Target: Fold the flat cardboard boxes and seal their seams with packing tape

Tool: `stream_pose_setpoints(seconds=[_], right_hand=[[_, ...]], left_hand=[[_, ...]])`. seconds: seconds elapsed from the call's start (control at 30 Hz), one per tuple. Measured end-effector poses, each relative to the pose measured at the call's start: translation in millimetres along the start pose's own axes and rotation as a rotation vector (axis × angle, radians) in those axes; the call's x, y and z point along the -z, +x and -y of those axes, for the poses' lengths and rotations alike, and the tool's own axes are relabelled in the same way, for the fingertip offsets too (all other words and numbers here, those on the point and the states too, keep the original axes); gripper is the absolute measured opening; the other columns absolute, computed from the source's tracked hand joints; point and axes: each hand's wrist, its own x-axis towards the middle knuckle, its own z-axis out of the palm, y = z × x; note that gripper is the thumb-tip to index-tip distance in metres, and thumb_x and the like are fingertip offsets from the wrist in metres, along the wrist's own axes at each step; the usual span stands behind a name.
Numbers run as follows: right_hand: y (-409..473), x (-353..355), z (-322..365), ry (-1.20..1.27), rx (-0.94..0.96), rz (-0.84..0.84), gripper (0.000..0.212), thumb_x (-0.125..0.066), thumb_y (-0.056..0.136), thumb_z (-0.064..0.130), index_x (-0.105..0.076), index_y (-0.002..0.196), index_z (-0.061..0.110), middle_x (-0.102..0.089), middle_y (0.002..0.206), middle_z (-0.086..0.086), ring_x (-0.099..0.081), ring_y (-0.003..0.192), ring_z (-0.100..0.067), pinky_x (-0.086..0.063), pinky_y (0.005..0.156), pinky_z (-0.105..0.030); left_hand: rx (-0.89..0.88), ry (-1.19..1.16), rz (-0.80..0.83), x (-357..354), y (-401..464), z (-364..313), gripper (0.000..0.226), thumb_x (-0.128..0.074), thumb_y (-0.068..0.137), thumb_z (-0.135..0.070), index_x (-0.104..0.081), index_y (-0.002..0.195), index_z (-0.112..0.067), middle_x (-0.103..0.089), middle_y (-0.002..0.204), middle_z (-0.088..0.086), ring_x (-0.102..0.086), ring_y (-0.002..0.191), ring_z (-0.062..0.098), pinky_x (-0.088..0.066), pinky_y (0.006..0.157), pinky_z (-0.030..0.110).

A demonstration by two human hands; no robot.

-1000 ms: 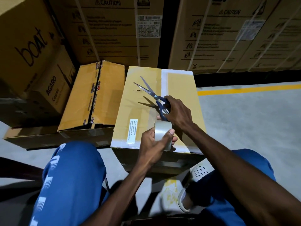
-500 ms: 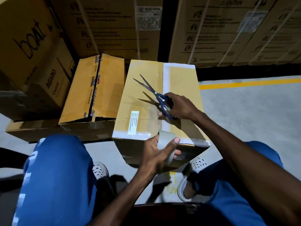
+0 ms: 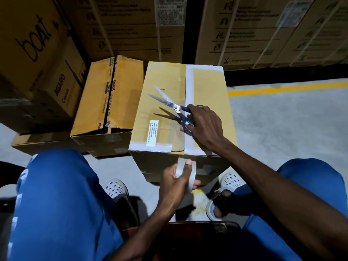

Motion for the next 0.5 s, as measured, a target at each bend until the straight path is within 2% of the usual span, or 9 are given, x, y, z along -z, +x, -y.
stream_pose_setpoints(seconds=[0.1, 0.2, 0.3, 0.33, 0.4, 0.5], right_hand=[[-0.6, 6.3, -1.6, 0.055, -0.026, 0.053, 0.036, -0.07, 0.087, 0.04, -0.061, 0.111, 0.014, -0.069, 0.09, -0.006, -0.062, 0.074, -0.029, -0.032, 0.058, -0.027], [-6.8, 17.9, -2.8, 0.142, -0.033, 0.185, 0.052, -0.072, 0.082, 0.055, -0.058, 0.117, 0.019, -0.065, 0.091, 0.003, -0.058, 0.075, -0.024, -0.034, 0.057, -0.028], [-20.3, 26.8, 0.6, 0.215, -0.048, 0.255, 0.062, -0.071, 0.076, 0.063, -0.056, 0.122, 0.024, -0.066, 0.095, 0.004, -0.058, 0.079, -0.023, -0.044, 0.06, -0.03], [-26.2, 28.6, 3.1, 0.262, -0.054, 0.272, 0.066, -0.073, 0.074, 0.064, -0.056, 0.124, 0.024, -0.065, 0.095, 0.004, -0.056, 0.079, -0.022, -0.046, 0.062, -0.031], [-39.1, 29.1, 9.1, 0.321, -0.031, 0.278, 0.065, -0.072, 0.074, 0.061, -0.056, 0.126, 0.025, -0.064, 0.1, 0.004, -0.056, 0.084, -0.022, -0.049, 0.064, -0.033], [-52.7, 25.1, 10.2, 0.312, 0.023, 0.246, 0.05, -0.06, 0.079, 0.045, -0.054, 0.127, 0.031, -0.064, 0.109, 0.004, -0.058, 0.099, -0.021, -0.052, 0.064, -0.036]], left_hand=[[0.046, 0.031, -0.025, 2.2, 6.1, 5.8, 0.044, -0.051, 0.1, -0.043, -0.068, 0.095, -0.003, -0.073, 0.068, 0.019, -0.071, 0.056, 0.02, -0.052, 0.051, 0.022], [0.062, 0.046, -0.031, 4.1, 11.3, 12.6, 0.055, -0.049, 0.1, -0.05, -0.067, 0.095, 0.002, -0.072, 0.065, 0.018, -0.069, 0.056, 0.024, -0.048, 0.051, 0.022], [0.075, 0.065, -0.06, 6.8, 26.5, 26.3, 0.049, -0.058, 0.094, -0.055, -0.065, 0.081, -0.008, -0.07, 0.063, 0.011, -0.071, 0.061, 0.033, -0.054, 0.057, 0.029], [0.074, 0.082, -0.084, 7.7, 33.8, 31.3, 0.049, -0.063, 0.088, -0.062, -0.062, 0.077, -0.014, -0.07, 0.067, 0.008, -0.072, 0.068, 0.036, -0.059, 0.064, 0.037], [0.069, 0.135, -0.134, 8.4, 46.0, 41.1, 0.058, -0.067, 0.068, -0.074, -0.06, 0.082, -0.018, -0.073, 0.083, 0.004, -0.072, 0.082, 0.035, -0.059, 0.079, 0.049], [0.067, 0.145, -0.163, 4.2, 53.3, 44.7, 0.061, -0.064, 0.058, -0.07, -0.053, 0.09, -0.019, -0.07, 0.09, 0.007, -0.068, 0.085, 0.028, -0.055, 0.079, 0.046]])
